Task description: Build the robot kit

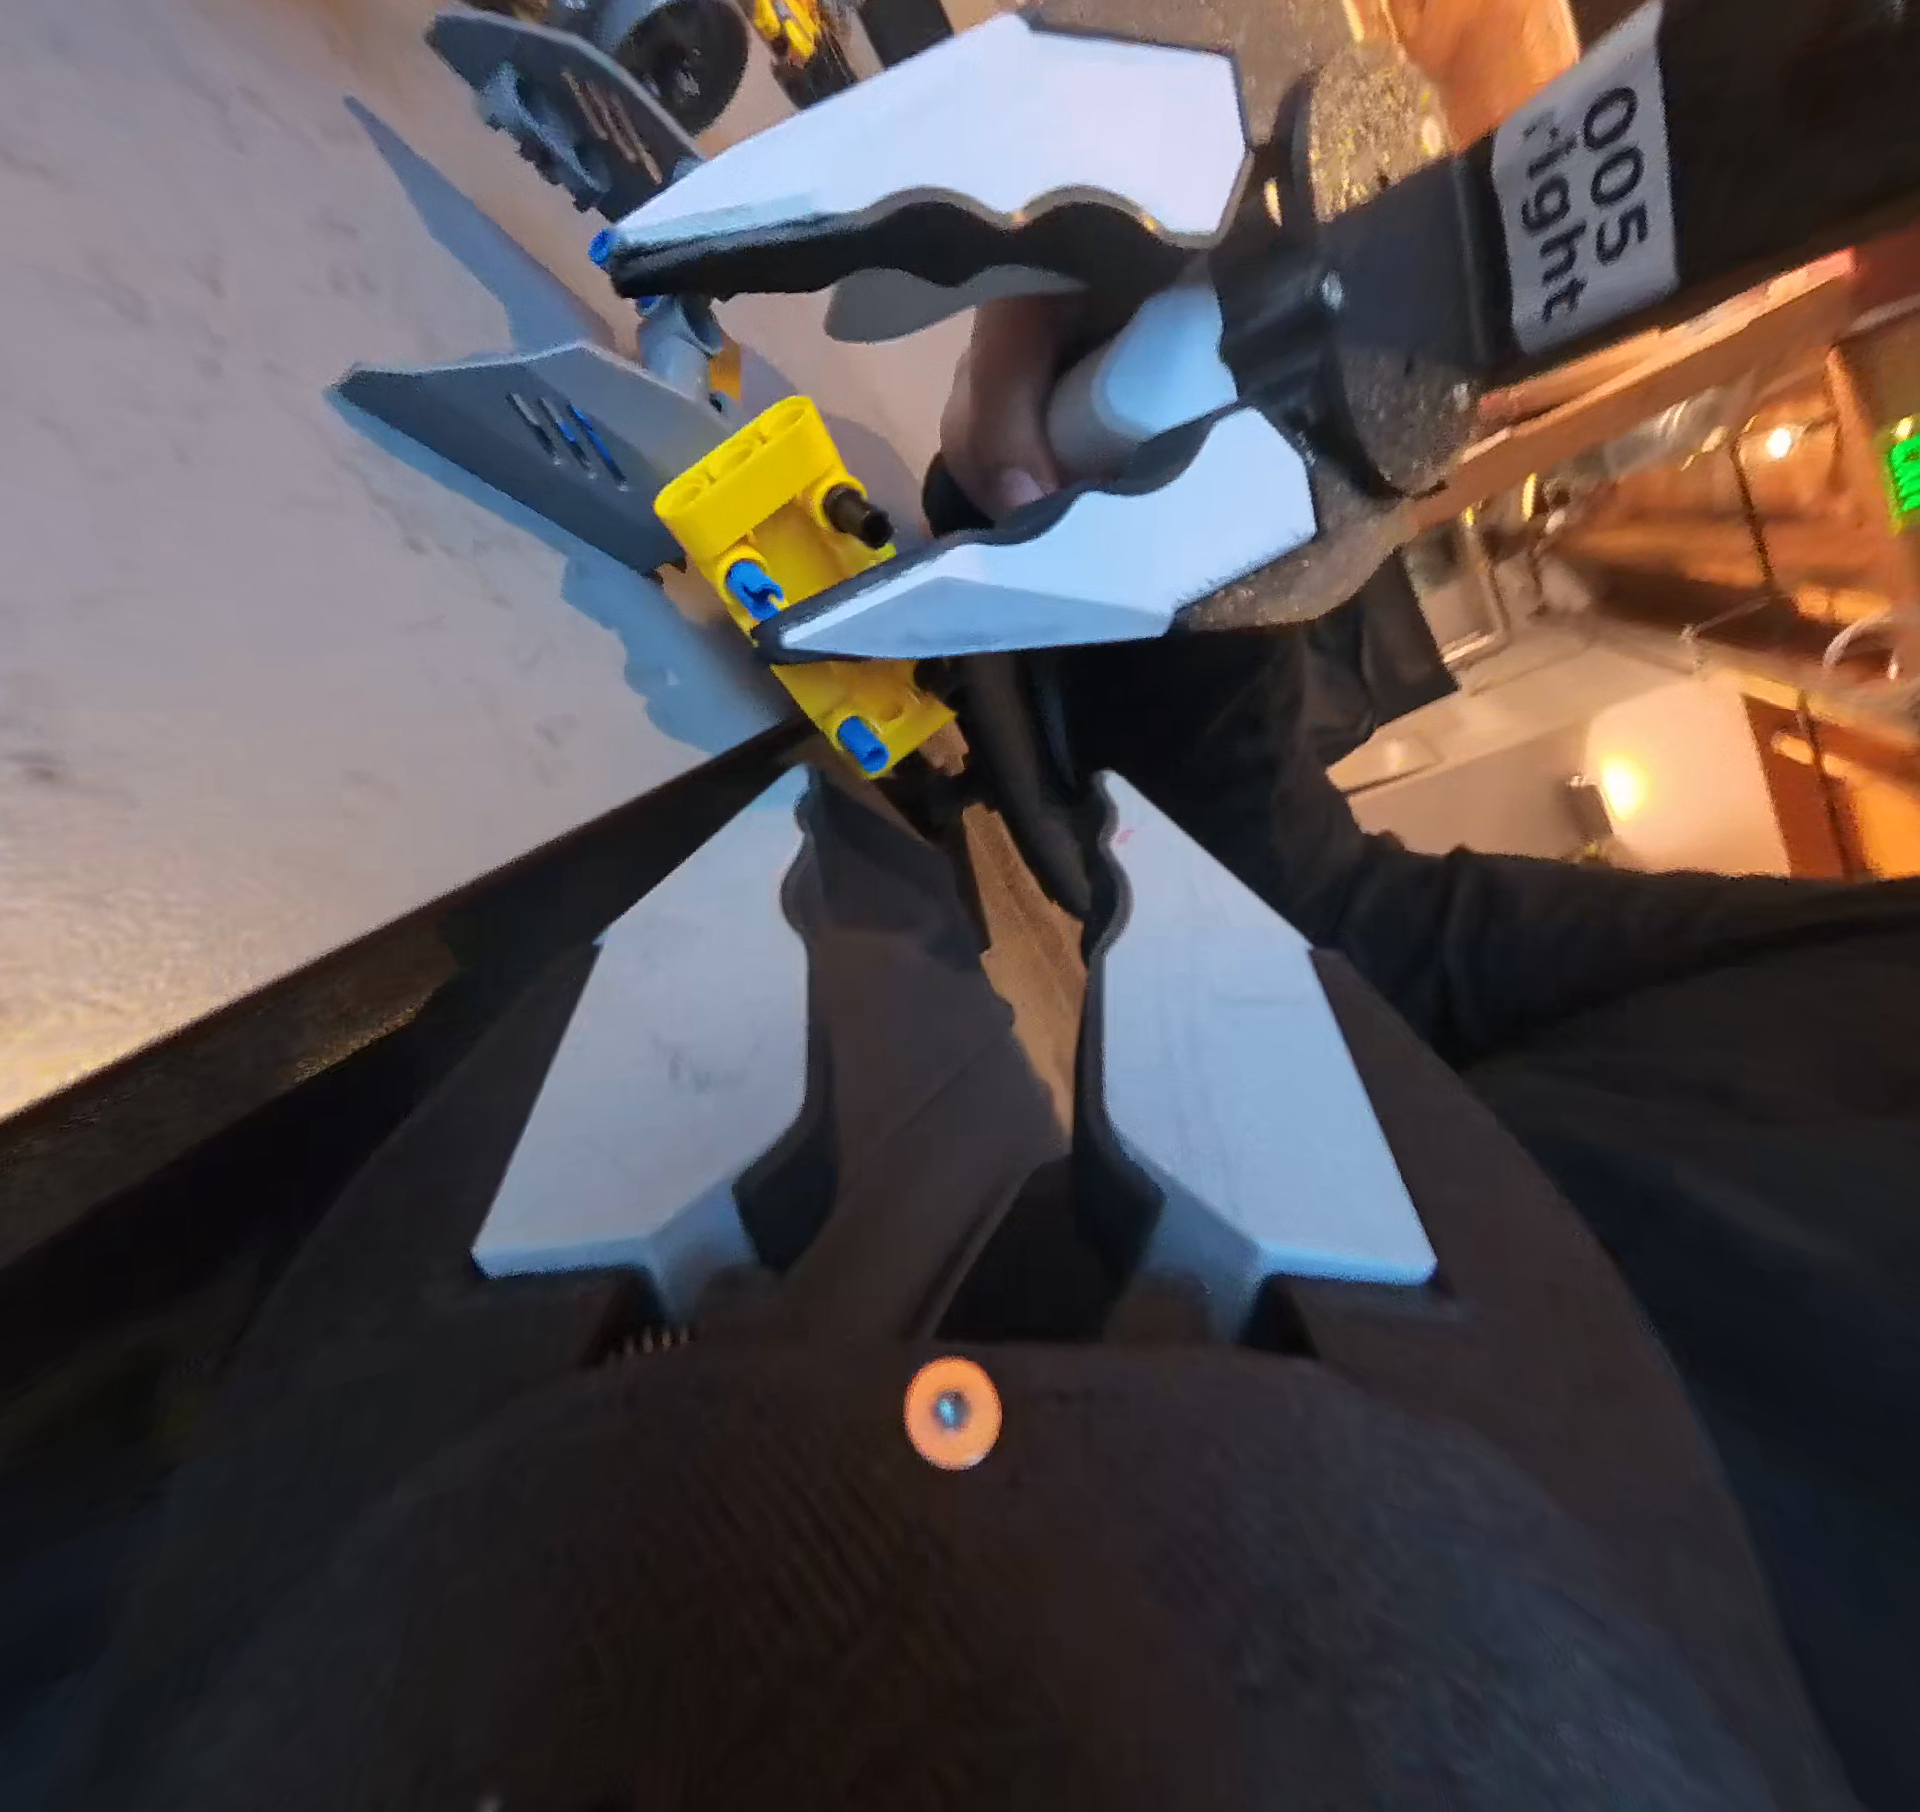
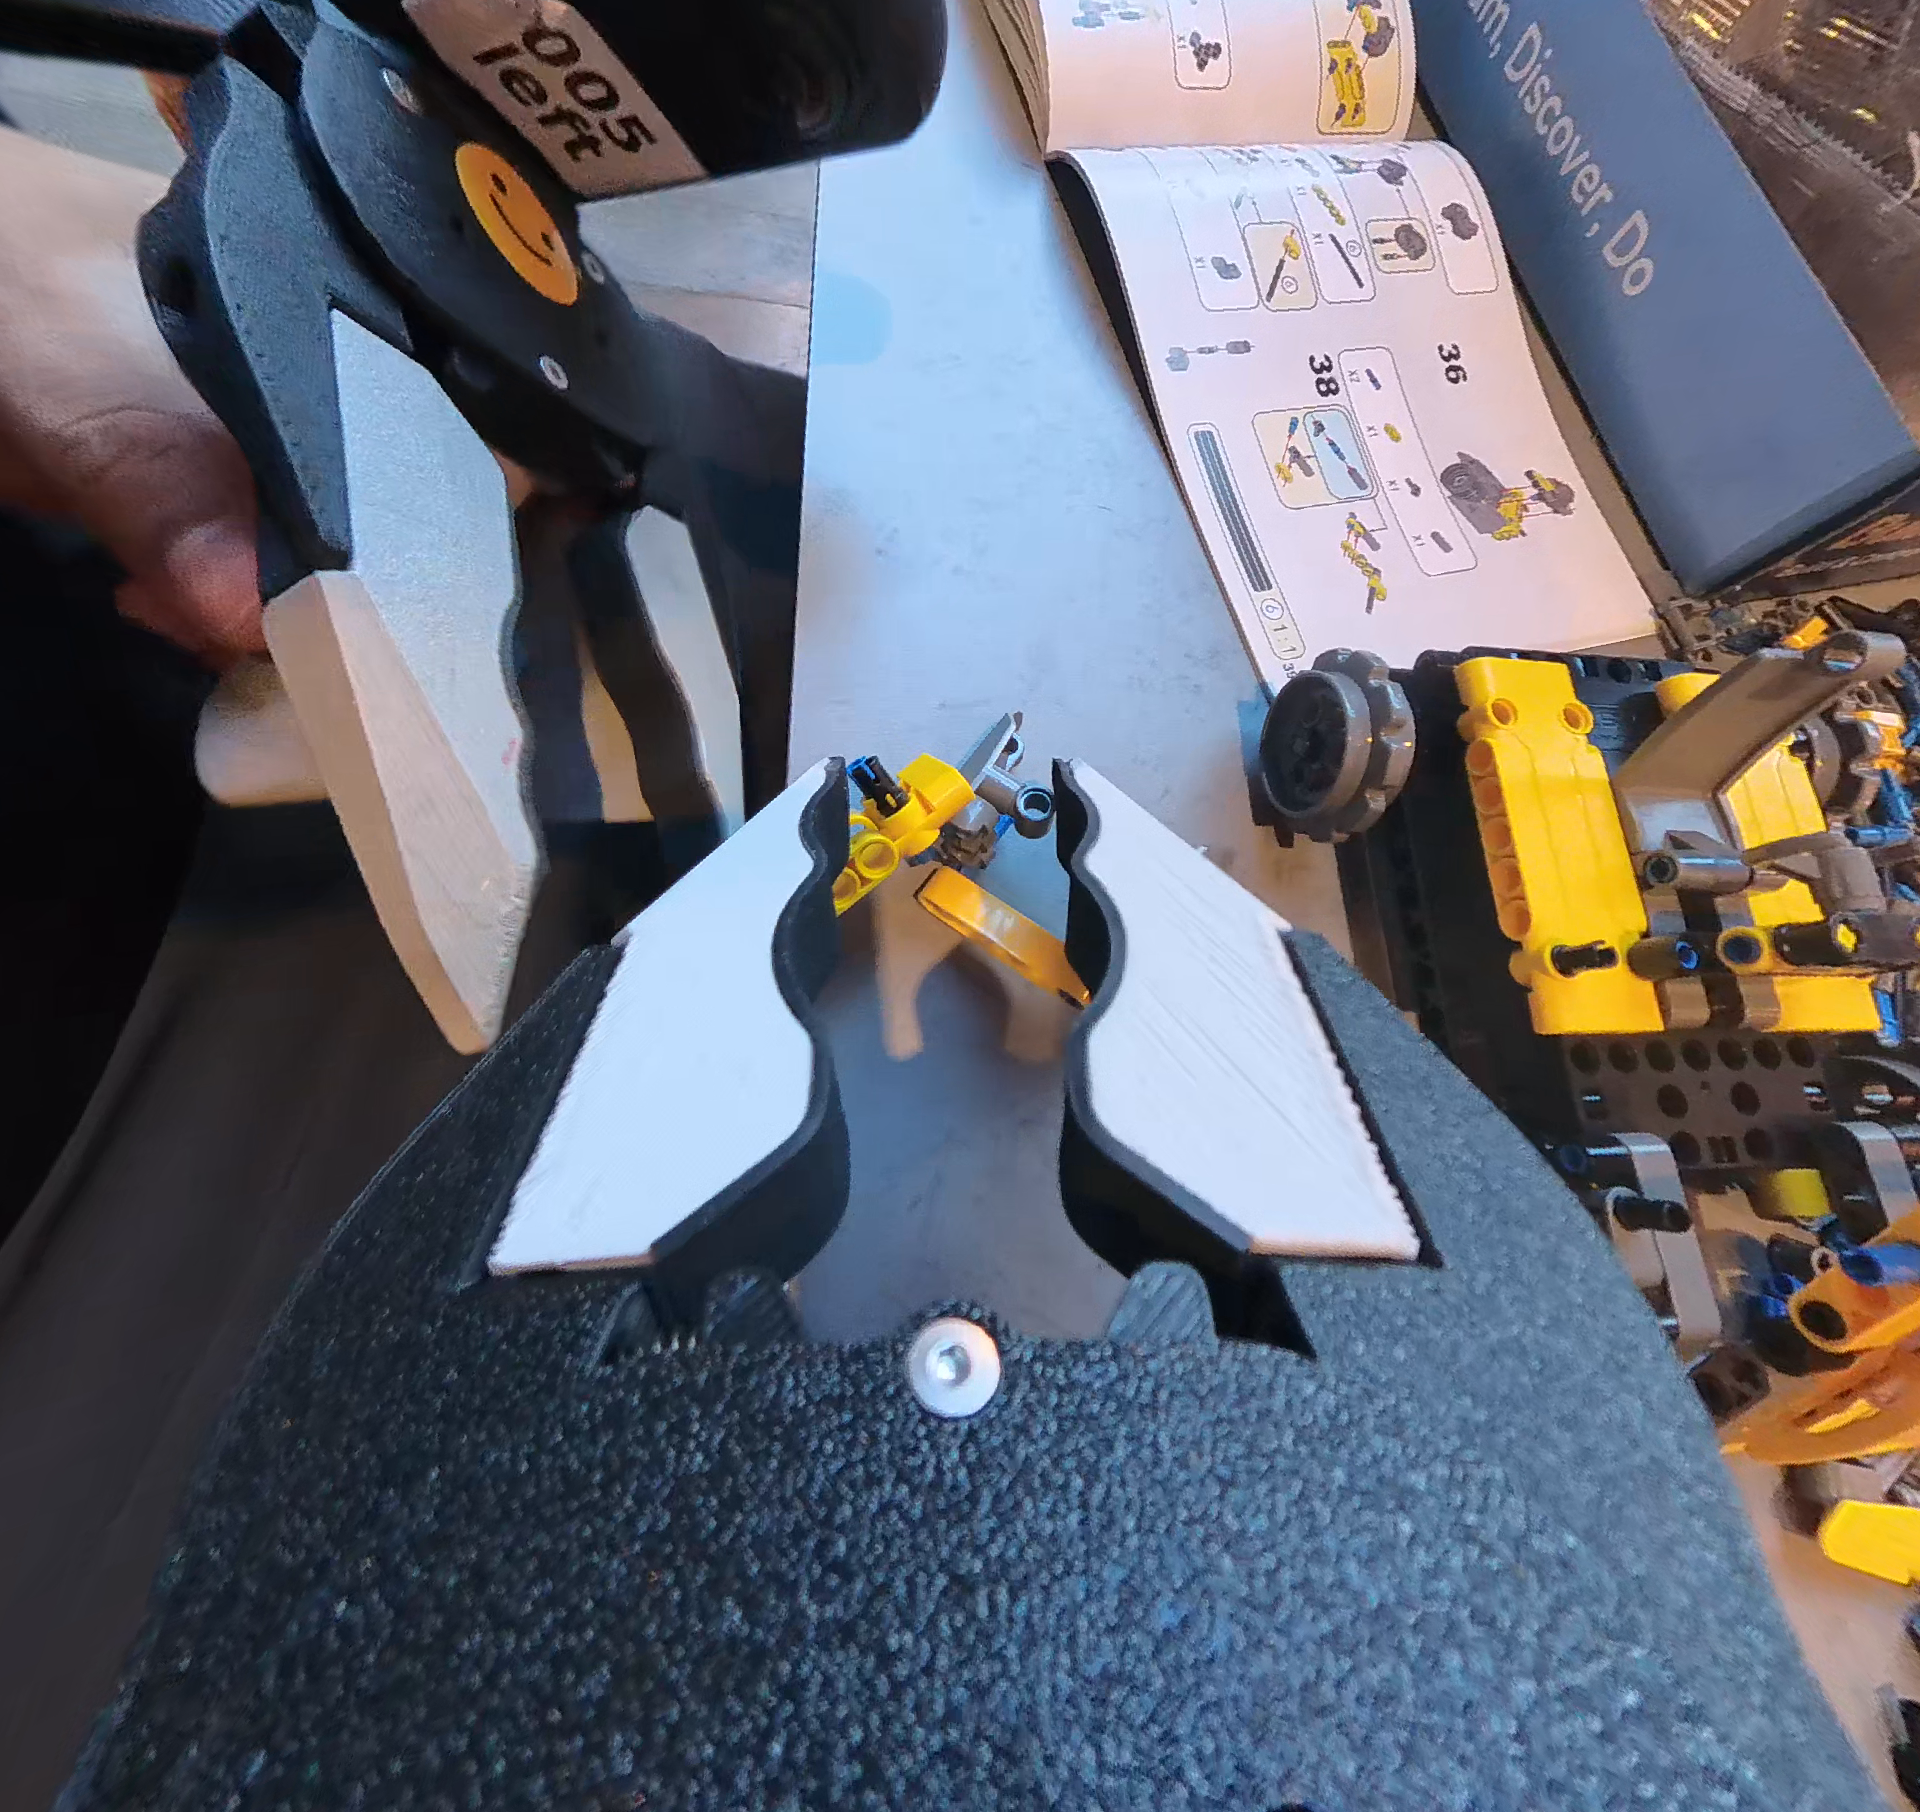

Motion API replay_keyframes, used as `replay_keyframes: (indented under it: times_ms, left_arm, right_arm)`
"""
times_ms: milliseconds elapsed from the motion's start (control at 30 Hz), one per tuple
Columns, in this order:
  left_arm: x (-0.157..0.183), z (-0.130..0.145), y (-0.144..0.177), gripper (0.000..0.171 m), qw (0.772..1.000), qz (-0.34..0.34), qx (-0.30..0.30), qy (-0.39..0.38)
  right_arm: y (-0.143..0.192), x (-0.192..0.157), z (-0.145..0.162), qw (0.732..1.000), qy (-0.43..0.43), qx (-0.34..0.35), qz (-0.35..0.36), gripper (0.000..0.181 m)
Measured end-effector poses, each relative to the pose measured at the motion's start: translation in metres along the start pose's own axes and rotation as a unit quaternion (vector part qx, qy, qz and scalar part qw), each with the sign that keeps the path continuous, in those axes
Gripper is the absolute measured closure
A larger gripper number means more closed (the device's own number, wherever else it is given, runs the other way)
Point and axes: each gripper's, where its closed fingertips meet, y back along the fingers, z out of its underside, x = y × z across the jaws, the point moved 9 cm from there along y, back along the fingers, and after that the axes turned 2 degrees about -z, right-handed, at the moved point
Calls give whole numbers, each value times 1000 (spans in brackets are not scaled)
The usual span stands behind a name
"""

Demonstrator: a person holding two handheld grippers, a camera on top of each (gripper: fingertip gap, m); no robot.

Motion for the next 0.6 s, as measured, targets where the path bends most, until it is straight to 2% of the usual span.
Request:
replay_keyframes:
  times_ms: [133, 267, 333, 467, 600]
  left_arm:
    - [-6, 1, -2, 124, 998, 2, 31, 52]
    - [-11, 2, 0, 134, 986, 62, 85, 126]
    - [-14, 3, 0, 139, 982, 70, 98, 148]
    - [-16, 3, 0, 144, 980, 74, 100, 156]
    - [-16, 1, -1, 146, 985, 69, 88, 133]
  right_arm:
    - [0, 0, -1, 1000, 8, -1, -1, 142]
    - [-1, 0, -1, 1000, 11, 1, -2, 142]
    - [-2, 0, -1, 1000, 8, 3, 0, 142]
    - [-2, -2, -1, 1000, 1, 5, 5, 142]
    - [-3, -5, -2, 1000, -1, 9, 5, 141]
